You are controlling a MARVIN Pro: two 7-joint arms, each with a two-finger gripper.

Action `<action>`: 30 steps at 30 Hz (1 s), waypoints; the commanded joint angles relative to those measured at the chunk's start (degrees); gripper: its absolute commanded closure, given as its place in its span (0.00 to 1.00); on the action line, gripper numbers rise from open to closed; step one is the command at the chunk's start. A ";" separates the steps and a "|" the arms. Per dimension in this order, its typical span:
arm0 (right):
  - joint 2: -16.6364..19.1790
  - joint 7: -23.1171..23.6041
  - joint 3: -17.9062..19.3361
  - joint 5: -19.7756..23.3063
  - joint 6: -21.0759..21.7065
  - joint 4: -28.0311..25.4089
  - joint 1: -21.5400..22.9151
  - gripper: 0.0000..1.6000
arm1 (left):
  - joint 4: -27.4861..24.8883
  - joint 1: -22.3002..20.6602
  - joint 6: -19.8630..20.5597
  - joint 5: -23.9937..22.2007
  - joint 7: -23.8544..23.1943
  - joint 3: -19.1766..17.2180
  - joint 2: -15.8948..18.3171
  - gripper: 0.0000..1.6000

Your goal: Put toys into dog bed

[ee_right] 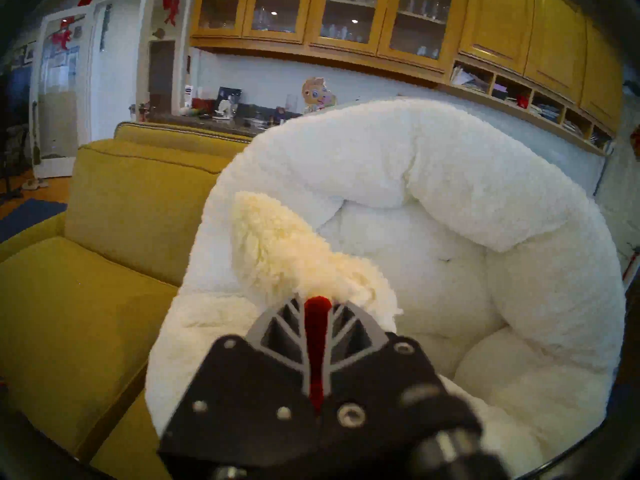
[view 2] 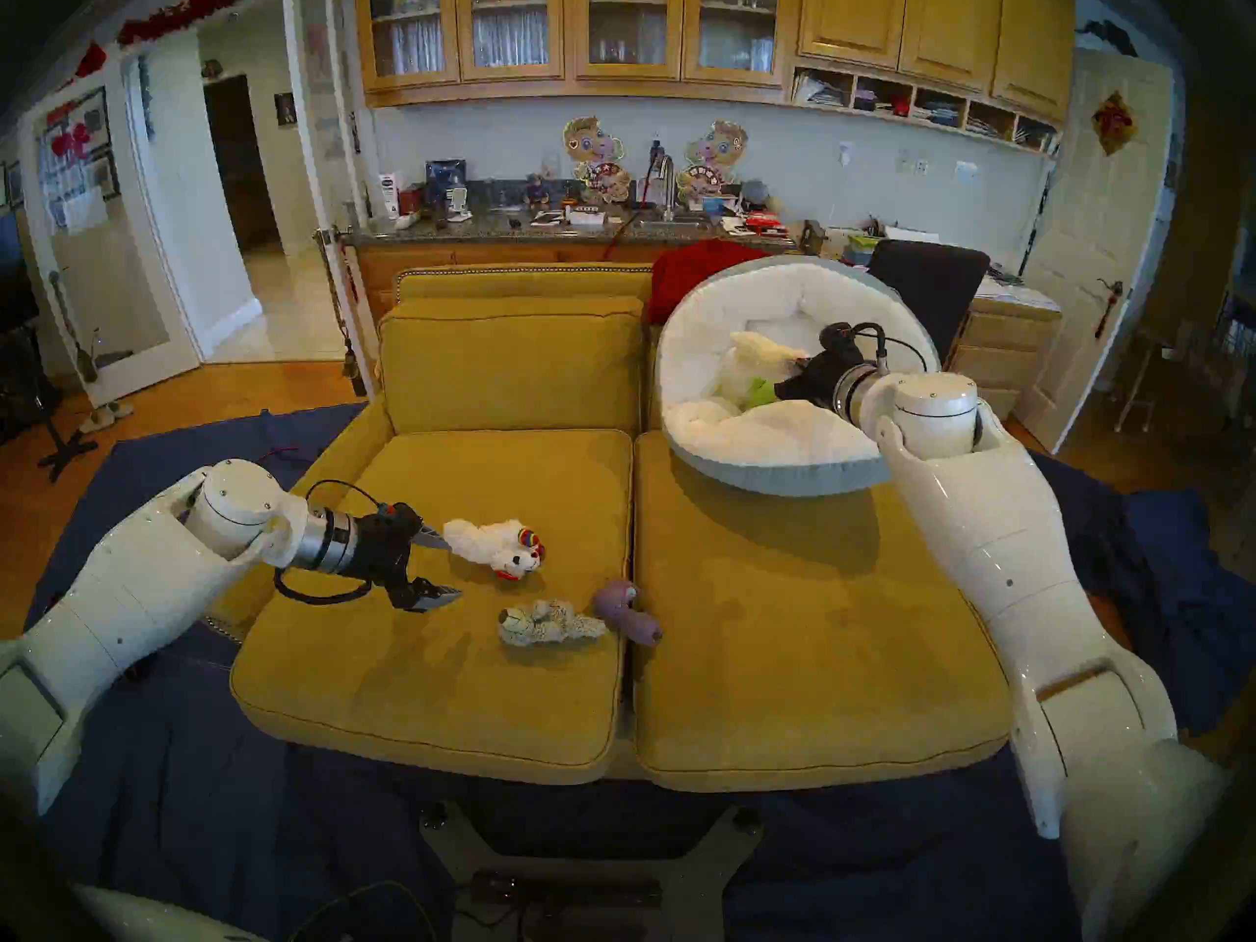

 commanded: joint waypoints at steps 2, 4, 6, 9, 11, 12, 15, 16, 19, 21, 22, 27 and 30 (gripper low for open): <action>-3.48 -2.40 -0.55 -5.42 -2.02 2.75 6.45 1.00 | -0.59 -1.73 -0.15 -0.20 0.13 -1.06 0.01 0.00; -3.98 -2.66 -0.90 -6.87 -2.40 4.21 7.09 1.00 | -0.59 -1.74 -0.15 -0.20 0.13 -1.07 0.01 0.00; -4.47 -2.76 -1.00 -8.20 -2.89 5.40 7.37 1.00 | -0.59 -1.75 -0.15 -0.20 0.13 -1.07 0.01 0.00; -5.01 -2.56 -1.76 -9.61 -3.24 7.93 9.00 0.96 | -0.59 -1.77 -0.14 -0.20 0.12 -1.08 0.01 0.00; -5.30 -2.41 -1.75 -10.55 -3.64 9.02 9.44 0.62 | -0.59 -1.77 -0.14 -0.21 0.12 -1.08 0.00 0.00; -5.42 -2.13 -2.47 -10.90 -3.66 10.59 10.81 0.56 | -0.59 -1.78 -0.14 -0.21 0.11 -1.08 0.00 0.00; -5.60 -1.75 -2.04 -12.05 -4.44 11.31 10.85 0.31 | -0.59 -1.79 -0.14 -0.21 0.11 -1.08 0.00 0.00; -5.57 -1.54 -2.24 -12.23 -4.60 11.86 11.29 0.26 | -0.59 -1.79 -0.14 -0.21 0.11 -1.08 0.00 0.00; -5.49 -0.69 -2.84 -12.78 -5.34 13.57 12.75 0.16 | -0.59 -1.81 -0.13 -0.22 0.10 -1.09 0.00 0.00; -5.24 0.42 -2.77 -12.69 -6.10 13.27 12.63 0.15 | -0.58 -1.82 -0.13 -0.22 0.09 -1.09 -0.01 0.00; -5.15 1.01 -3.34 -12.57 -6.35 13.88 13.35 0.14 | -0.58 -1.83 -0.12 -0.22 0.09 -1.09 -0.01 0.00; -3.71 4.88 -2.56 -11.32 -7.51 9.35 10.70 0.12 | -0.58 -1.85 -0.12 -0.22 0.07 -1.09 -0.01 0.00; -3.45 7.11 -2.46 -10.74 -8.52 8.60 10.03 0.09 | -0.57 -1.86 -0.11 -0.22 0.07 -1.09 -0.02 0.00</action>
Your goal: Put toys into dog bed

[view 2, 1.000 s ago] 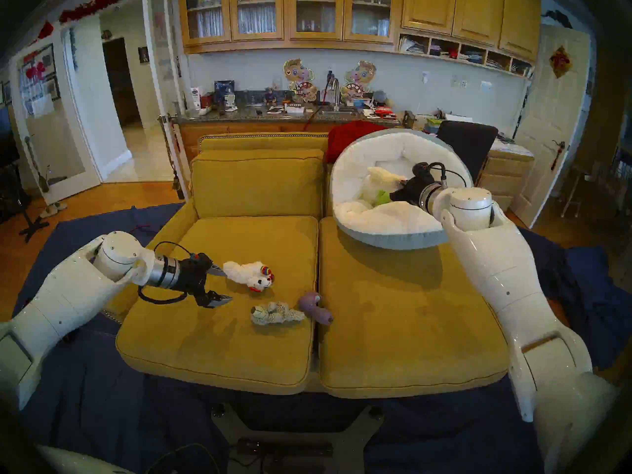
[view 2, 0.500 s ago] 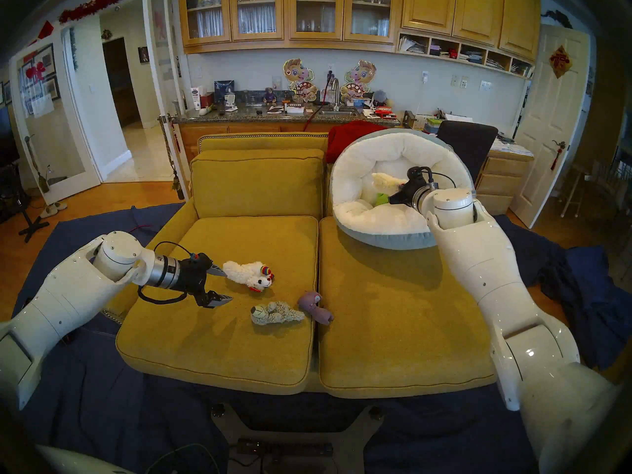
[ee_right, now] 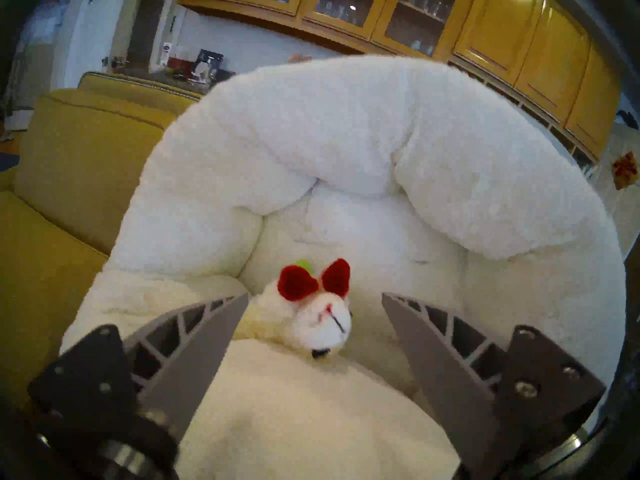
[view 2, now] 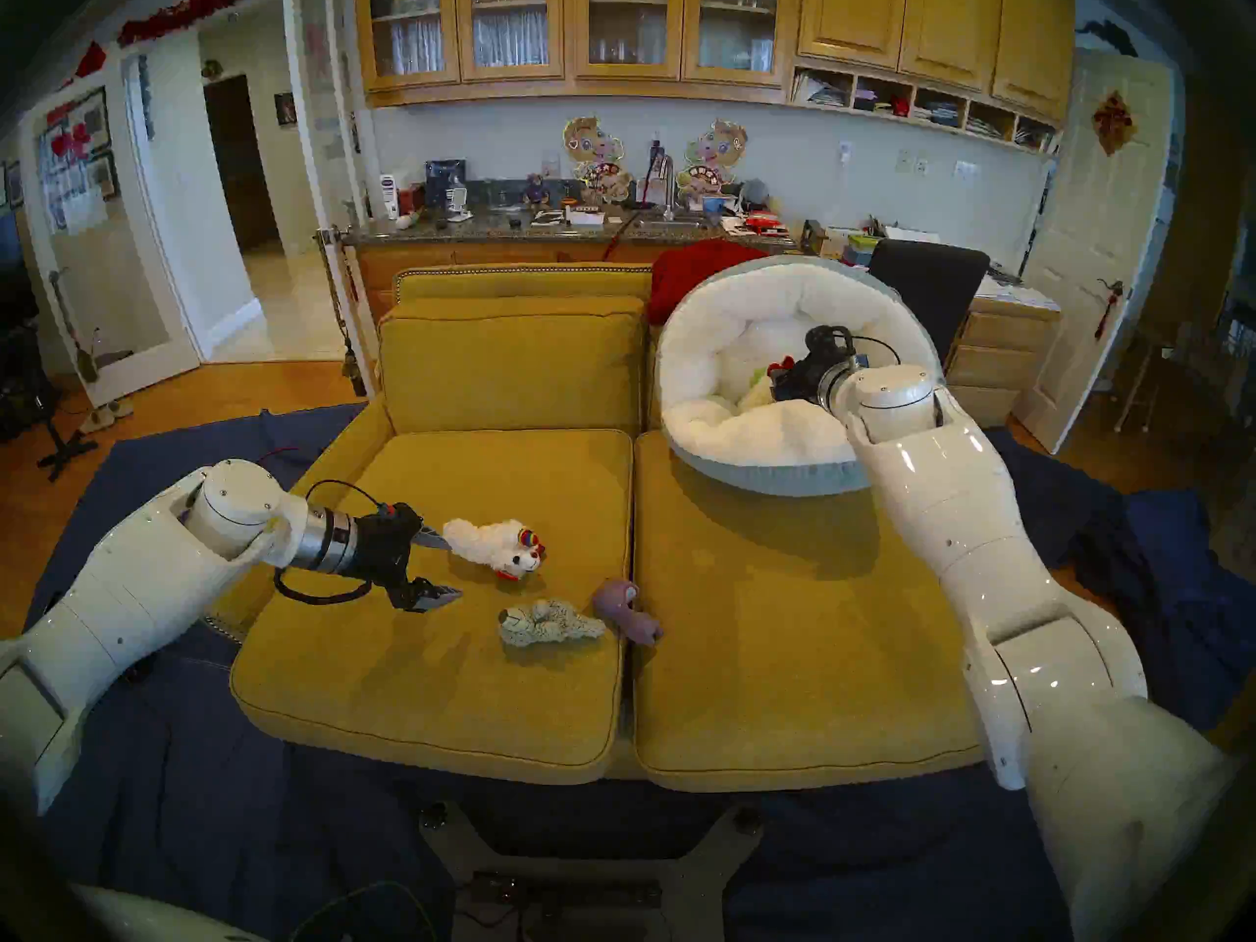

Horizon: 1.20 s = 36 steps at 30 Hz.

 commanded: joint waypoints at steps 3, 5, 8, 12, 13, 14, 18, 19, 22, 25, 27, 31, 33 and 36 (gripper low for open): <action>2.61 8.15 1.27 3.19 -3.44 -7.71 -0.51 0.03 | -0.58 -1.83 -0.12 -0.21 0.09 -1.09 -0.01 0.00; 3.23 9.99 1.36 4.06 -3.28 -9.38 -1.96 0.00 | -0.58 -1.81 -0.13 -0.21 0.10 -1.08 0.00 0.00; 3.91 12.85 1.44 5.57 -3.26 -10.55 -3.84 0.00 | -0.59 -1.78 -0.14 -0.20 0.11 -1.08 0.00 0.00; 5.28 16.66 1.64 7.77 -2.38 -14.31 -8.18 0.00 | -0.59 -1.73 -0.15 -0.19 0.13 -1.06 0.01 0.00; 5.72 17.90 1.67 8.53 -2.10 -15.50 -9.58 0.00 | -0.59 -1.72 -0.15 -0.19 0.13 -1.06 0.01 0.00; 6.24 18.72 1.69 9.12 -1.81 -17.30 -11.27 0.00 | -0.59 -1.70 -0.16 -0.18 0.14 -1.05 0.02 0.00; 7.37 22.15 1.36 11.03 -1.51 -19.57 -15.29 0.00 | -0.58 -1.64 -0.17 -0.17 0.15 -1.03 0.03 0.00; 7.51 22.94 0.59 11.31 -1.46 -19.00 -14.83 0.00 | -0.58 -1.63 -0.17 -0.17 0.15 -1.03 0.03 0.00; 8.80 25.33 1.16 13.14 -1.18 -22.27 -18.72 0.00 | -0.58 -1.61 -0.17 -0.16 0.16 -1.02 0.03 0.00; 9.78 27.66 0.85 14.69 -0.75 -24.21 -21.32 0.00 | -0.58 -1.59 -0.17 -0.16 0.16 -1.01 0.03 0.00; 10.52 29.23 0.49 15.64 -0.35 -25.92 -23.49 0.00 | -0.58 -1.57 -0.17 -0.16 0.17 -1.01 0.04 0.00; 12.13 31.95 -0.51 17.51 0.51 -27.77 -26.16 0.00 | -0.58 -1.56 -0.18 -0.16 0.17 -1.01 0.04 0.00; 13.04 32.79 -0.76 18.21 1.05 -29.17 -27.87 0.00 | -0.59 -1.57 -0.18 -0.16 0.18 -1.02 0.04 0.00; 14.46 33.32 -0.01 19.20 1.57 -32.31 -31.39 0.00 | -0.59 -1.60 -0.17 -0.17 0.18 -1.03 0.03 0.00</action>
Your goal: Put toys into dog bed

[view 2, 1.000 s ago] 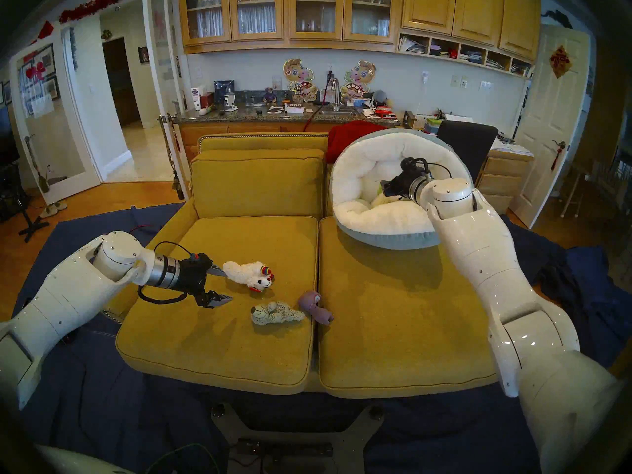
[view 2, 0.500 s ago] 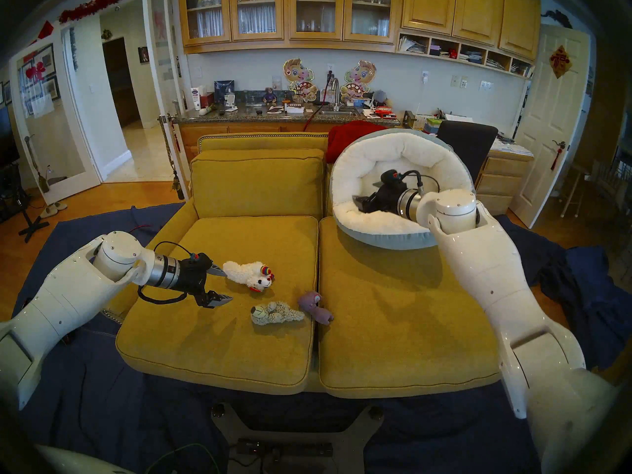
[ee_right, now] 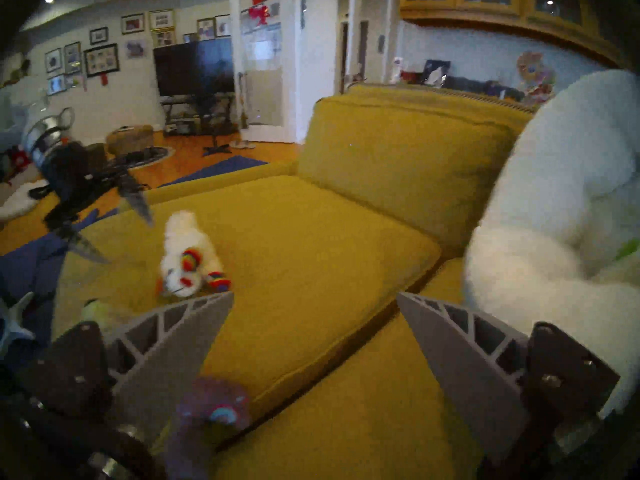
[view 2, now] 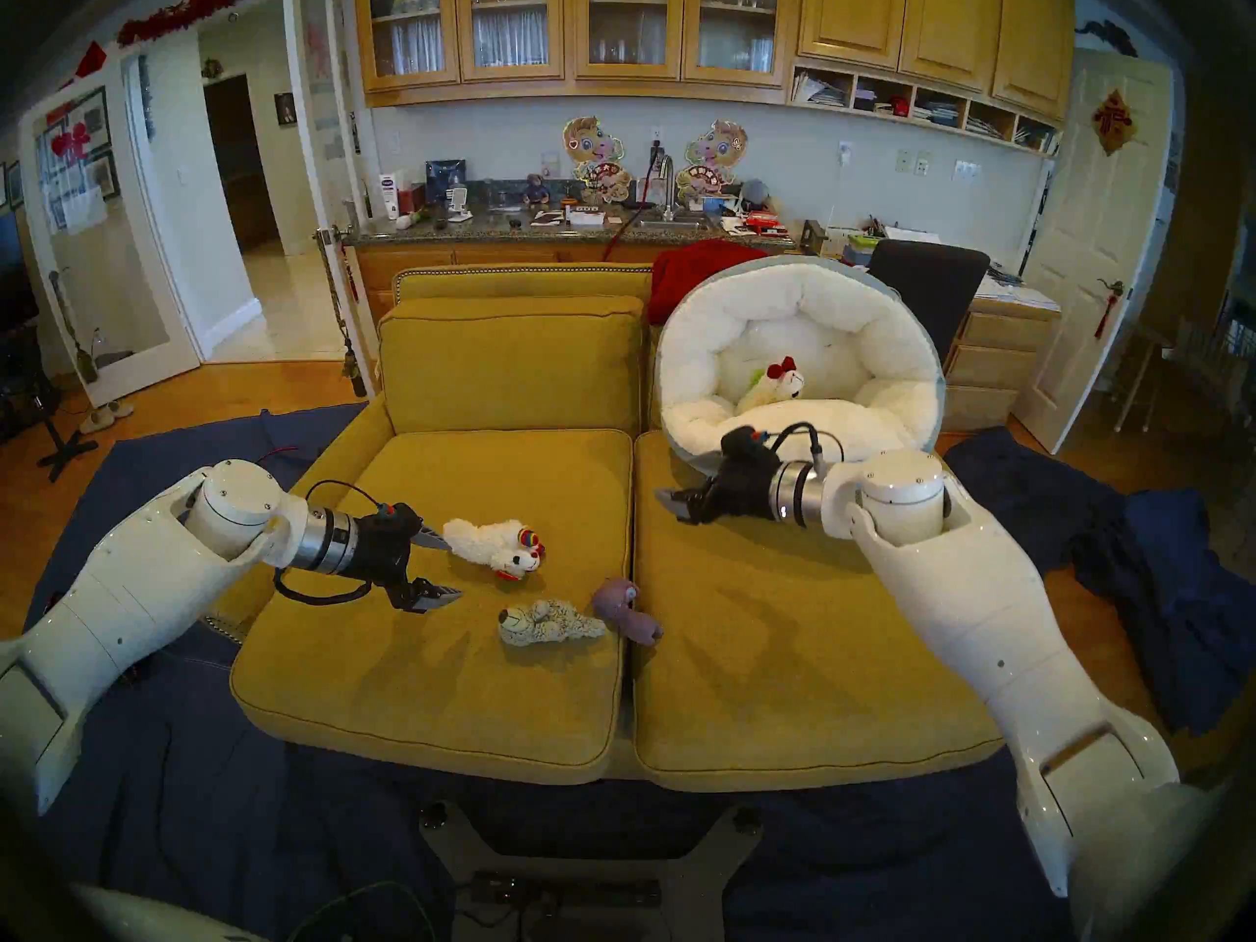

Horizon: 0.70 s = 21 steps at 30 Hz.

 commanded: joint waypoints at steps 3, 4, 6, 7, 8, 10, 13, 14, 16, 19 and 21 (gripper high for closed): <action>5.80 3.27 0.71 4.76 1.20 -8.88 -9.38 0.00 | -0.60 -1.71 -0.17 -0.19 0.15 -1.06 0.02 0.00; 6.11 3.54 0.10 5.17 1.24 -8.60 -9.25 0.00 | -0.61 -1.73 -0.17 -0.19 0.15 -1.07 0.02 0.00; 6.95 3.29 0.46 5.93 1.35 -10.24 -11.20 0.00 | -0.61 -1.76 -0.16 -0.20 0.14 -1.08 0.01 0.00; 7.55 3.01 0.88 6.62 1.24 -11.20 -12.50 0.00 | -0.61 -1.78 -0.16 -0.20 0.14 -1.09 0.01 0.00; 7.98 2.48 1.30 6.93 1.35 -12.27 -13.73 0.00 | -0.61 -1.80 -0.15 -0.21 0.13 -1.10 0.01 0.00; 9.03 0.69 1.42 8.19 1.34 -14.03 -15.90 0.00 | -0.61 -1.85 -0.13 -0.22 0.11 -1.11 -0.01 0.00; 9.35 -1.47 1.43 8.70 1.25 -15.13 -17.54 0.00 | -0.60 -1.89 -0.12 -0.22 0.08 -1.12 -0.02 0.00; 9.35 -2.82 1.84 8.99 0.95 -15.69 -18.68 0.00 | -0.59 -1.91 -0.11 -0.23 0.07 -1.12 -0.02 0.00; 8.98 -5.11 2.08 9.19 0.29 -16.00 -20.03 0.00 | -0.57 -1.95 -0.09 -0.23 0.03 -1.12 -0.03 0.00; 7.25 -8.29 3.23 7.21 -1.23 -16.84 -22.59 0.00 | -0.55 -1.99 -0.08 -0.23 -0.01 -1.11 -0.04 0.00; 6.23 -10.92 3.61 6.64 -1.99 -17.97 -24.26 0.00 | -0.54 -2.01 -0.07 -0.23 -0.04 -1.11 -0.05 0.00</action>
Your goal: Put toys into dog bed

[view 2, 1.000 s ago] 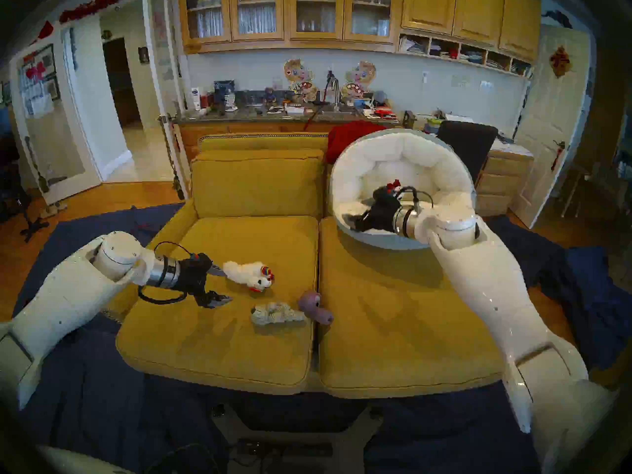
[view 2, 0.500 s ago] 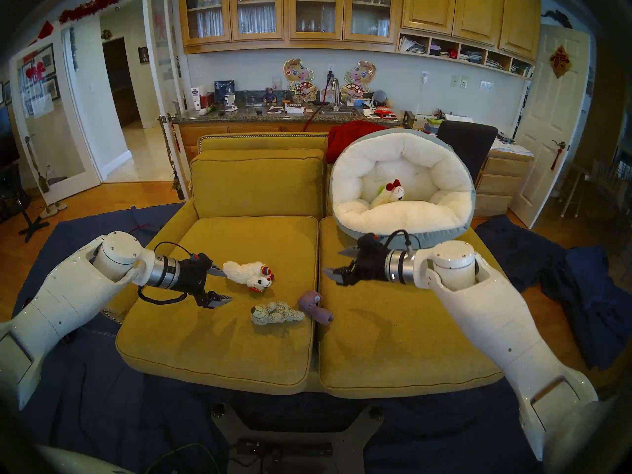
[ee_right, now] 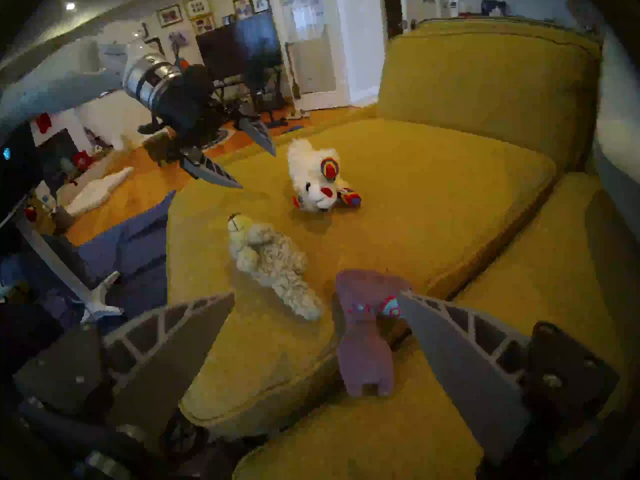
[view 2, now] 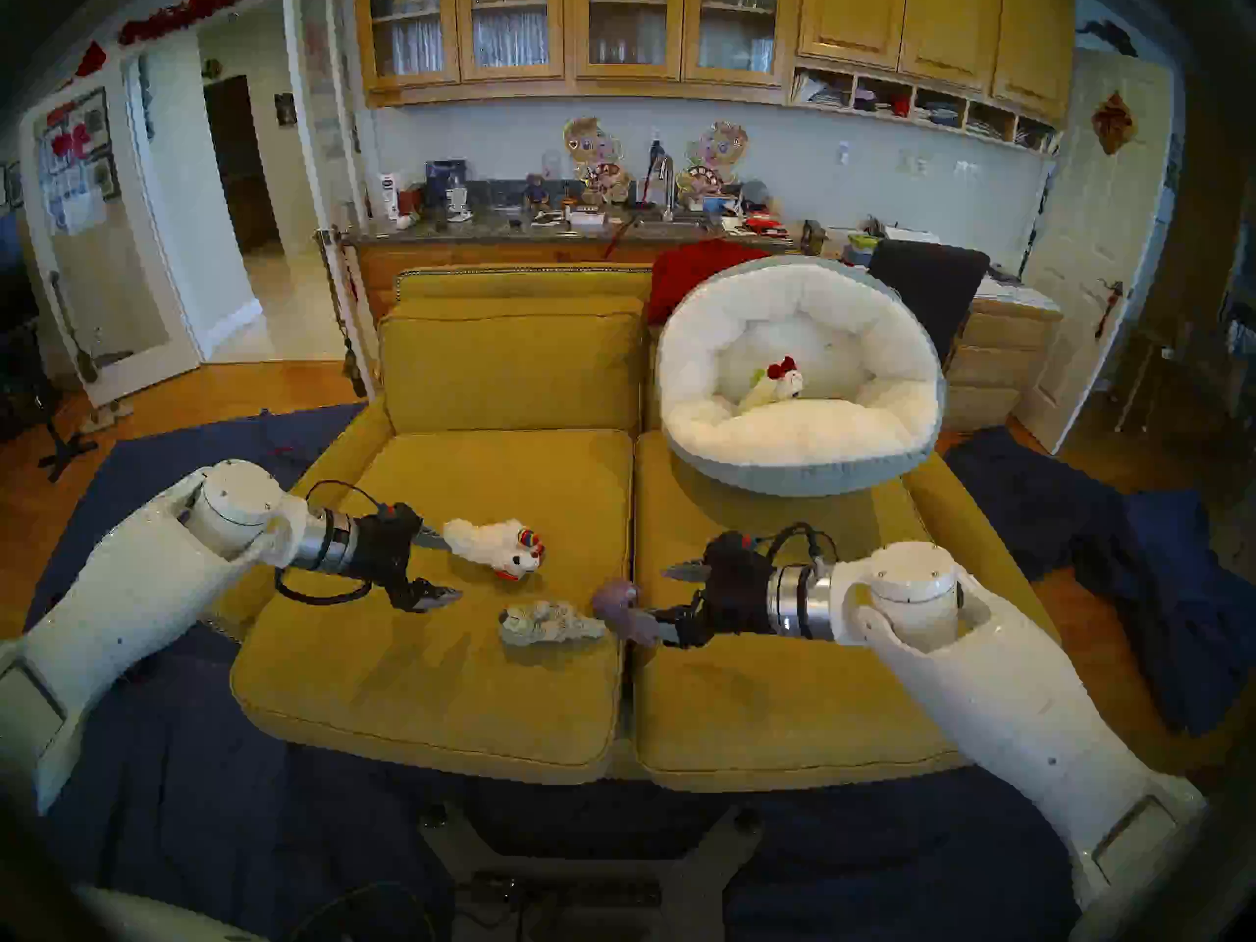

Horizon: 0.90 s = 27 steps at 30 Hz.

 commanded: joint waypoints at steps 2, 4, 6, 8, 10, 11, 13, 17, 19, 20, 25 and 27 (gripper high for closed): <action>-2.18 -8.26 1.64 -1.20 -3.42 -4.28 -5.77 0.00 | -0.52 -2.00 -0.07 -0.22 -0.04 -1.08 -0.05 0.00; -3.28 -9.41 0.89 -1.88 -3.42 -3.74 -5.33 0.00 | -0.51 -2.01 -0.06 -0.22 -0.06 -1.08 -0.06 0.00; -4.21 -10.00 0.03 -2.30 -3.11 -2.80 -4.56 0.00 | -0.50 -2.02 -0.06 -0.22 -0.07 -1.08 -0.06 0.00; -4.88 -10.23 -0.82 -2.84 -3.00 -1.90 -3.83 0.00 | -0.50 -2.03 -0.06 -0.22 -0.08 -1.08 -0.07 0.00; -5.45 -10.44 -1.63 -3.45 -3.01 -1.23 -3.26 0.00 | -0.50 -2.03 -0.06 -0.22 -0.08 -1.08 -0.07 0.00; -5.72 -10.54 -2.04 -3.72 -3.05 -0.89 -2.97 0.00 | -0.49 -2.03 -0.06 -0.22 -0.08 -1.08 -0.07 0.00; -6.24 -10.77 -2.96 -4.44 -3.06 -0.29 -2.34 0.00 | -0.50 -2.03 -0.06 -0.22 -0.08 -1.08 -0.07 0.00; -7.21 -10.92 -4.20 -5.20 -3.11 1.15 -1.18 0.00 | -0.50 -2.02 -0.06 -0.21 -0.07 -1.08 -0.06 0.00; -7.61 -10.99 -4.70 -5.59 -3.18 1.95 -0.54 0.00 | -0.50 -2.01 -0.06 -0.21 -0.07 -1.08 -0.06 0.00; -7.80 -11.02 -4.90 -5.77 -3.23 2.32 -0.26 0.00 | -0.50 -2.01 -0.06 -0.21 -0.06 -1.08 -0.06 0.00; -8.58 -12.31 -6.21 -8.46 -4.74 4.04 1.02 0.00 | -0.51 -1.99 -0.07 -0.21 -0.05 -1.08 -0.06 0.00; -8.73 -12.40 -6.38 -8.76 -5.01 4.39 1.22 0.00 | -0.51 -1.99 -0.07 -0.21 -0.04 -1.08 -0.06 0.00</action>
